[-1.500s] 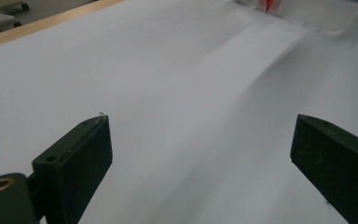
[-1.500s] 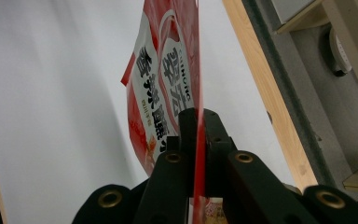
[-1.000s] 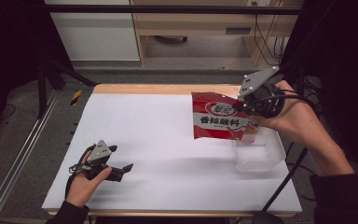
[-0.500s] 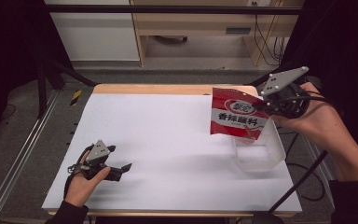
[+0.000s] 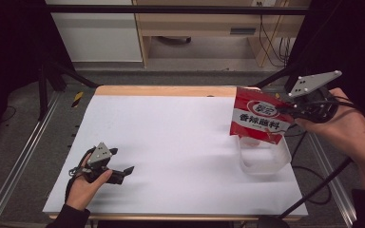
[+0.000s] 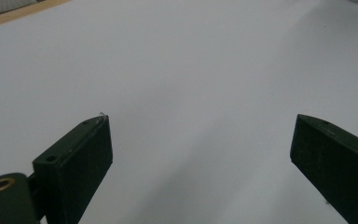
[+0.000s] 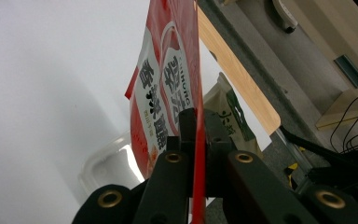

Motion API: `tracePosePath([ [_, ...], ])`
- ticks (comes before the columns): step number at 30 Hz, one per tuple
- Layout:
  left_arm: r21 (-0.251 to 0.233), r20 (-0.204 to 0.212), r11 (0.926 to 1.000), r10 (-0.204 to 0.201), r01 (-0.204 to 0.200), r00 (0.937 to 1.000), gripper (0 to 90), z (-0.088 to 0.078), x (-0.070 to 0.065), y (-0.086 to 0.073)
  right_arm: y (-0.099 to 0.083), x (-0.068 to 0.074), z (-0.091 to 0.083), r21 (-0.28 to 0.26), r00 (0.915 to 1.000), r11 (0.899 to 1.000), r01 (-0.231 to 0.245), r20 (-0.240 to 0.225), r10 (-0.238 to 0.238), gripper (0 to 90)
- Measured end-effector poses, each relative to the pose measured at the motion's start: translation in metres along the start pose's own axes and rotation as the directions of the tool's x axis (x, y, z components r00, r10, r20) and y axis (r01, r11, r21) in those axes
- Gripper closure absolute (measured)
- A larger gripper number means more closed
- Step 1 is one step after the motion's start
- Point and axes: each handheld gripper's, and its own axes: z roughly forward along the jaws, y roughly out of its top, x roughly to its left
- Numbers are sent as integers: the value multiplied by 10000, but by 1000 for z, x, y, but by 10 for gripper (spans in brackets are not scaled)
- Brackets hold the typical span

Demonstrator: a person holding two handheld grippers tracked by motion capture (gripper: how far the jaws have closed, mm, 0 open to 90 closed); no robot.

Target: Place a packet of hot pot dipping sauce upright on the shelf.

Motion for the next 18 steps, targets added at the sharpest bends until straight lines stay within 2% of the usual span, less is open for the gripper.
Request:
tracePosePath([
  [9,43,45,10000,-23,23,10000,56,1,0,0,-22,-8,5,188,9992,9991,-389,-52,391,894],
  [18,9,61,10000,-64,64,10000,56,1,0,0,-38,-6,12,499,9981,9970,-596,-155,605,894],
])
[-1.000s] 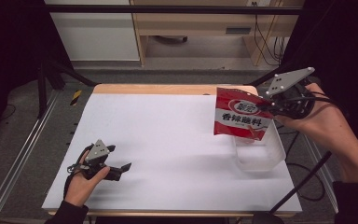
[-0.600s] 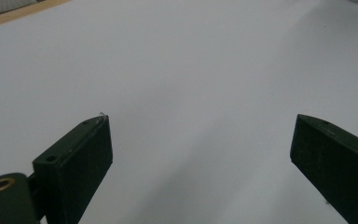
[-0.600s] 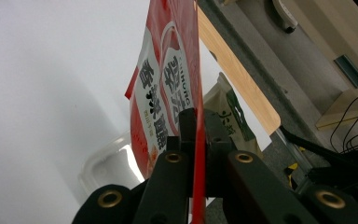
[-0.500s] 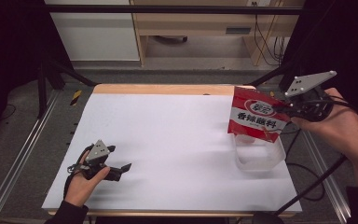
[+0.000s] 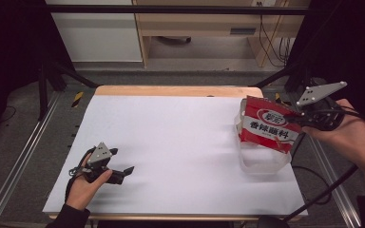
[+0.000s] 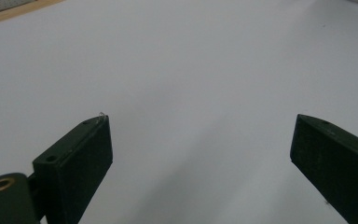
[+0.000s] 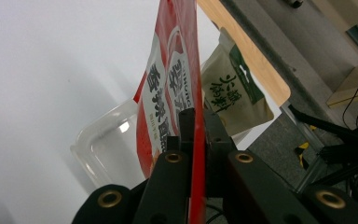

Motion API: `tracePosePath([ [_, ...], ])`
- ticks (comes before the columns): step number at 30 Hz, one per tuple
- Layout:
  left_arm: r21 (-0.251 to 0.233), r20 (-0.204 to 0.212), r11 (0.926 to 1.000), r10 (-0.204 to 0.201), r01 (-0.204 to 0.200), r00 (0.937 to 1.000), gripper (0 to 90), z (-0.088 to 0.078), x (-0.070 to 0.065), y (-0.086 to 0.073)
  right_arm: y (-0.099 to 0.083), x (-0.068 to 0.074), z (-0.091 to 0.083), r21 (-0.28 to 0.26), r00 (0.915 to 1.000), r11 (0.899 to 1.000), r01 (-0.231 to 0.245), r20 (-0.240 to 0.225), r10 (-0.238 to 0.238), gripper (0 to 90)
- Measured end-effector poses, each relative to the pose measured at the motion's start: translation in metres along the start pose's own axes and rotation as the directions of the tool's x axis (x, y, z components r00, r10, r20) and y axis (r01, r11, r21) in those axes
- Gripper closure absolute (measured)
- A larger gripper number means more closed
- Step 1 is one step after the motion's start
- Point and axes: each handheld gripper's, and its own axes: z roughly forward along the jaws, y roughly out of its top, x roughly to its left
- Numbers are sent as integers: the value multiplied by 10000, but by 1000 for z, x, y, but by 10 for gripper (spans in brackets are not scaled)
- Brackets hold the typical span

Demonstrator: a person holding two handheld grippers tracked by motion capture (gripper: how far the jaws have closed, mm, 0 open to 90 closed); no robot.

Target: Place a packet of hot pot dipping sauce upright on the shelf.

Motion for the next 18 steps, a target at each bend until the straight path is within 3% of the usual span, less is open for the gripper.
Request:
tracePosePath([
  [18,14,76,10000,20,-20,10000,56,0,-1,0,-13,7,26,590,9985,9979,-272,-466,300,893],
])
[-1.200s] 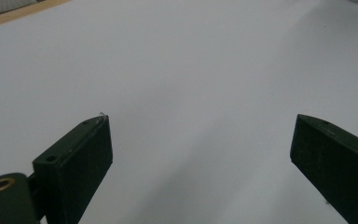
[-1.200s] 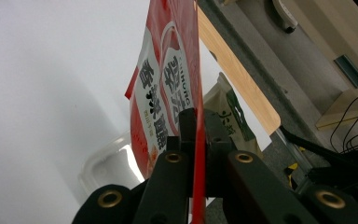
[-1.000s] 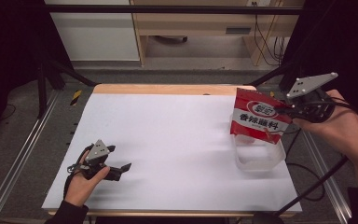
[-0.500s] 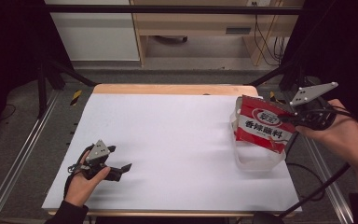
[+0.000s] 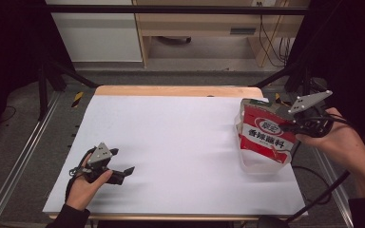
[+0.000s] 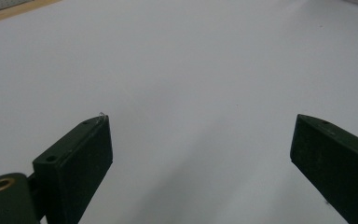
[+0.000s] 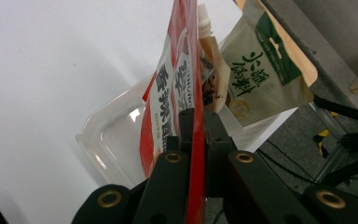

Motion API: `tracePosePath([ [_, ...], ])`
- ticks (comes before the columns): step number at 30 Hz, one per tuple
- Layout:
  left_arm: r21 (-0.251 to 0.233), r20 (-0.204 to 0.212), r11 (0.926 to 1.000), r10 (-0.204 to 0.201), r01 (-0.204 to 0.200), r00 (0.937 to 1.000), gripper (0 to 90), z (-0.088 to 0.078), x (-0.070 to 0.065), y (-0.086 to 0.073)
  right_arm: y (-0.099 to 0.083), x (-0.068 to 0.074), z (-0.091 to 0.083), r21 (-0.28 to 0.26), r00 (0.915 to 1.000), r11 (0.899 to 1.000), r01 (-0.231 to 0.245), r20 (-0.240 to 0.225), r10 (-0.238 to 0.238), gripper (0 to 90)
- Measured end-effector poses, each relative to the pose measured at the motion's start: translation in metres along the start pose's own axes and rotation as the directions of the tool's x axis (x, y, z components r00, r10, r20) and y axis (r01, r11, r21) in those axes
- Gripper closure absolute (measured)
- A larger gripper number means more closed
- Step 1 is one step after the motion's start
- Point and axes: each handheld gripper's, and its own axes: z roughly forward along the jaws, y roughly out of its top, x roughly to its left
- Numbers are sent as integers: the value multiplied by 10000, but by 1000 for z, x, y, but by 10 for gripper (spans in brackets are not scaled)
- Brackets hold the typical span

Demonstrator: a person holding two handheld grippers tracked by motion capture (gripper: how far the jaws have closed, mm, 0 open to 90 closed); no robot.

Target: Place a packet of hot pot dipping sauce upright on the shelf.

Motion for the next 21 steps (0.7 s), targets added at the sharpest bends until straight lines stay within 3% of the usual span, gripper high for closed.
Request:
tracePosePath([
  [10,34,40,10000,37,-37,10000,56,0,-1,0,-3,2,12,285,9998,9996,-76,-186,81,891],
  [21,14,156,10000,16,-17,9999,56,1,-3,0,-13,-3,11,530,9985,9975,-474,-244,487,883],
])
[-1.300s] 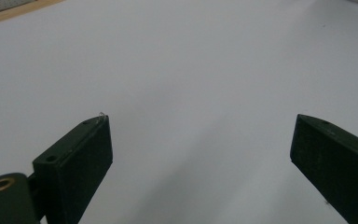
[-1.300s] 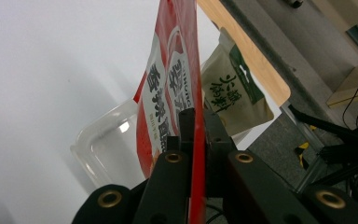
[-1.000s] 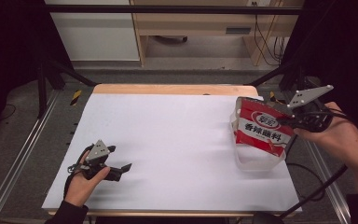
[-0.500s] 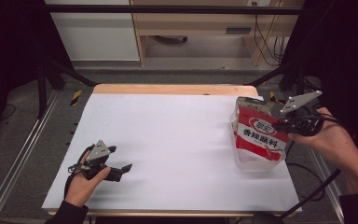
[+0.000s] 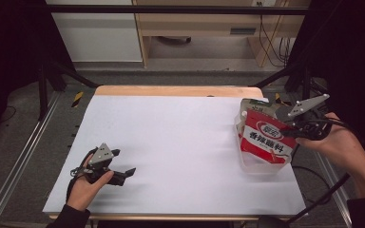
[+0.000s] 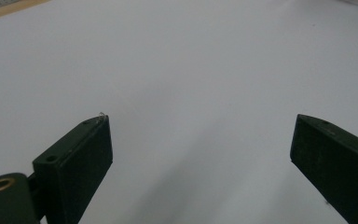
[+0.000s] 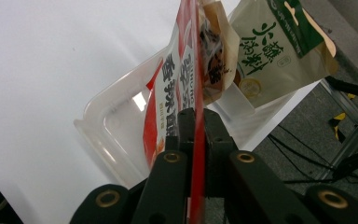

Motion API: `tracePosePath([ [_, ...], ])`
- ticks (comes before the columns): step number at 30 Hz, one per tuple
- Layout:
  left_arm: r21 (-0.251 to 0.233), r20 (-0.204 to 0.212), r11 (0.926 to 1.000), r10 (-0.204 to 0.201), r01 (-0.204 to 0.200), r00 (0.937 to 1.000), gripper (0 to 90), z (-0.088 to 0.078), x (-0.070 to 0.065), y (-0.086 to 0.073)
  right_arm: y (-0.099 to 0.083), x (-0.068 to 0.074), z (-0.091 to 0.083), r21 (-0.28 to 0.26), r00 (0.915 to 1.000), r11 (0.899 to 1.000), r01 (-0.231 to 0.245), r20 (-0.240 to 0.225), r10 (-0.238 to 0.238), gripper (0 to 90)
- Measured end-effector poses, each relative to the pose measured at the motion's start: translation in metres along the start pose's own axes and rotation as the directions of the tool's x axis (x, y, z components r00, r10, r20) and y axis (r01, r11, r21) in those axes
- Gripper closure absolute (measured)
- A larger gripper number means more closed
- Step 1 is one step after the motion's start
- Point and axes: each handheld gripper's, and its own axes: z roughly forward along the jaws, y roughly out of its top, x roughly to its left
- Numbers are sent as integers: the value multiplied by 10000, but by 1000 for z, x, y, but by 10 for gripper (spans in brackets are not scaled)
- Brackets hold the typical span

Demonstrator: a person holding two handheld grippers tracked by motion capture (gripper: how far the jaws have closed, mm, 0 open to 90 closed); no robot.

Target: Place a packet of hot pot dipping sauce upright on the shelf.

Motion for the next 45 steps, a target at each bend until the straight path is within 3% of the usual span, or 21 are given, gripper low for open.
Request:
tracePosePath([
  [12,-49,-35,10000,-85,85,10000,56,-3,1,-1,-8,2,-4,-36,9999,9999,-119,-110,119,837],
  [15,-24,16,10000,-49,49,10000,56,-2,1,-1,-5,4,-4,-286,10000,9996,-67,-65,65,718],
  [18,-33,1,10000,-94,94,10000,56,-2,2,-1,1,5,-4,-600,9995,9982,-82,302,101,556],
  [21,-62,30,9999,-126,126,9999,56,-1,2,-1,10,9,-7,-1139,9968,9935,-85,774,174,456],
  [24,-18,12,10000,-65,65,10000,56,-1,1,-1,21,15,-11,-1642,9921,9864,-41,1227,245,384],
  [29,10,25,10000,-60,60,10000,56,0,1,-1,42,28,-14,-2140,9872,9768,-45,1550,385,299],
  [38,-36,3,10000,-52,52,10000,56,-3,2,-1,83,55,-22,-3213,9841,9470,-50,1668,618,218],
  [40,12,-11,10000,-12,12,10000,56,-2,2,-1,93,64,-22,-3503,9831,9366,-84,1683,718,209],
  [42,23,-25,10000,-9,9,10000,56,-2,2,-1,101,73,-20,-3801,9838,9245,-285,1532,933,195],
  [45,30,-32,10000,-16,16,10000,56,-3,2,-2,111,86,-10,-4016,9851,9152,-353,1400,995,191],
])
